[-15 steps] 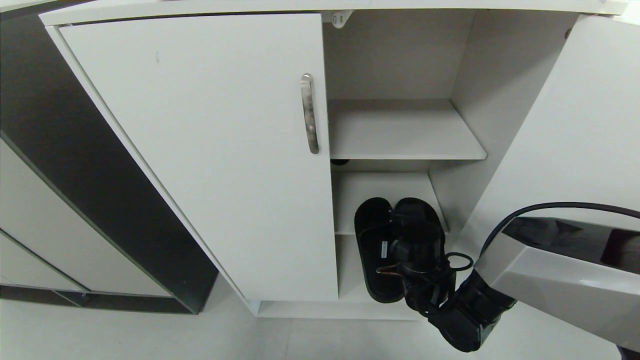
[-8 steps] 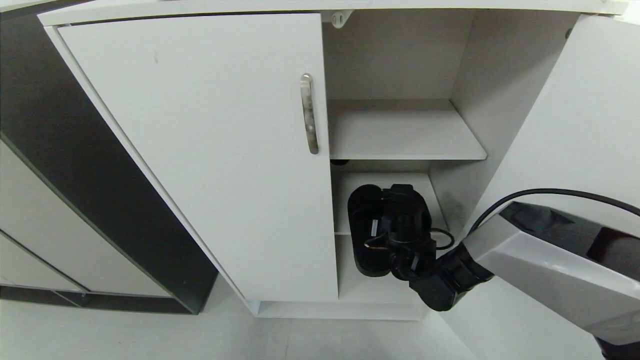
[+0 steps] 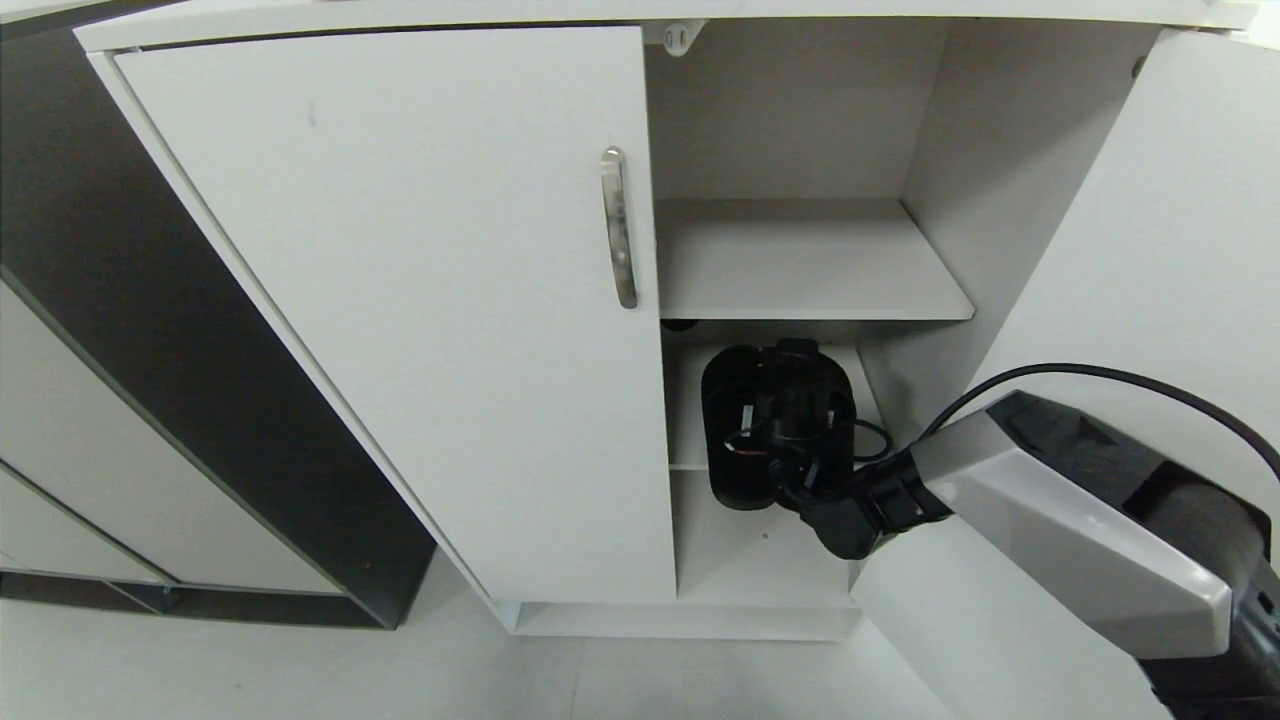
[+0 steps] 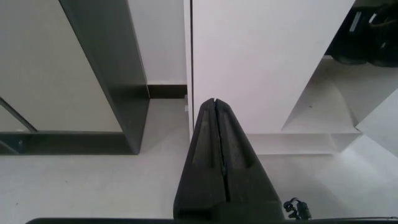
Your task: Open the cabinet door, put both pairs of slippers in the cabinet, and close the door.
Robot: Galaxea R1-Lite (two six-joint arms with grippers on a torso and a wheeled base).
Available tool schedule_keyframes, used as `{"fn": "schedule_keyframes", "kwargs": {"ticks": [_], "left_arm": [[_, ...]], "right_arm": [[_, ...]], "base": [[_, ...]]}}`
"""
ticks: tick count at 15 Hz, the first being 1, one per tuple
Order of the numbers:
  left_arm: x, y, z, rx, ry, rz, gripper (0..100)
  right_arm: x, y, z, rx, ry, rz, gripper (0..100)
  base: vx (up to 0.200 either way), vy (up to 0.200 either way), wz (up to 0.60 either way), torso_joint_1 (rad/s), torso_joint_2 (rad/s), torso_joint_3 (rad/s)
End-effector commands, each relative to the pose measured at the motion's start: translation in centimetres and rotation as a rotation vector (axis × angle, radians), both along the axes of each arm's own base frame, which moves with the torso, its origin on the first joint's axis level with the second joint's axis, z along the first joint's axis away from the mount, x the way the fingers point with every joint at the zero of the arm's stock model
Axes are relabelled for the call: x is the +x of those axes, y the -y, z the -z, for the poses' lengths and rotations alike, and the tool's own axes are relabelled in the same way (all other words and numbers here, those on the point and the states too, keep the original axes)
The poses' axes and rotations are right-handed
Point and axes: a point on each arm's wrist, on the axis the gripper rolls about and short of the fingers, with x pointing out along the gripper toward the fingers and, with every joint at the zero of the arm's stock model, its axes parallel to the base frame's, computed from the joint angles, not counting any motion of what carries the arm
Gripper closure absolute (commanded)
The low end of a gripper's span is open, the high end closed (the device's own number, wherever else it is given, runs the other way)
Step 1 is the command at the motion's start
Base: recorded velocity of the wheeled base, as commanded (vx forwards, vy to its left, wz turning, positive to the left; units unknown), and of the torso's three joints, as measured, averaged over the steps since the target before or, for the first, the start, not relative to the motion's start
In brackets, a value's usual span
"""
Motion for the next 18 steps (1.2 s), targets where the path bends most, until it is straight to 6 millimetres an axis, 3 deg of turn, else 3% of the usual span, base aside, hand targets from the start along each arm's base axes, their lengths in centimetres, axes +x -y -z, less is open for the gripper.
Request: {"fn": "schedule_keyframes", "kwargs": {"ticks": [1, 4, 12, 13, 17, 18], "left_arm": [[0.0, 0.0, 0.0, -0.002, -0.001, -0.001, 100], [0.0, 0.0, 0.0, 0.000, -0.001, -0.001, 100], [0.0, 0.0, 0.0, 0.000, -0.001, -0.001, 100], [0.0, 0.0, 0.0, 0.000, -0.001, -0.001, 100], [0.0, 0.0, 0.0, 0.001, -0.001, -0.004, 100], [0.0, 0.0, 0.0, 0.006, 0.000, -0.004, 100]], "right_arm": [[0.8, 0.4, -0.7, 0.002, 0.020, 0.008, 100], [1.5, 0.7, -1.1, -0.004, 0.018, 0.009, 100], [2.8, 1.2, 0.4, -0.015, 0.000, 0.007, 100], [2.8, 1.1, 0.5, -0.018, -0.005, 0.006, 0], [1.8, 1.1, 0.3, -0.029, -0.020, 0.007, 0], [-0.5, 1.2, -0.5, -0.038, -0.029, -0.016, 0]], "base": [[0.000, 0.000, 0.00, 0.000, 0.00, 0.000], [0.000, 0.000, 0.00, 0.000, 0.00, 0.000], [0.000, 0.000, 0.00, 0.000, 0.00, 0.000], [0.000, 0.000, 0.00, 0.000, 0.00, 0.000], [0.000, 0.000, 0.00, 0.000, 0.00, 0.000], [0.000, 0.000, 0.00, 0.000, 0.00, 0.000]]}}
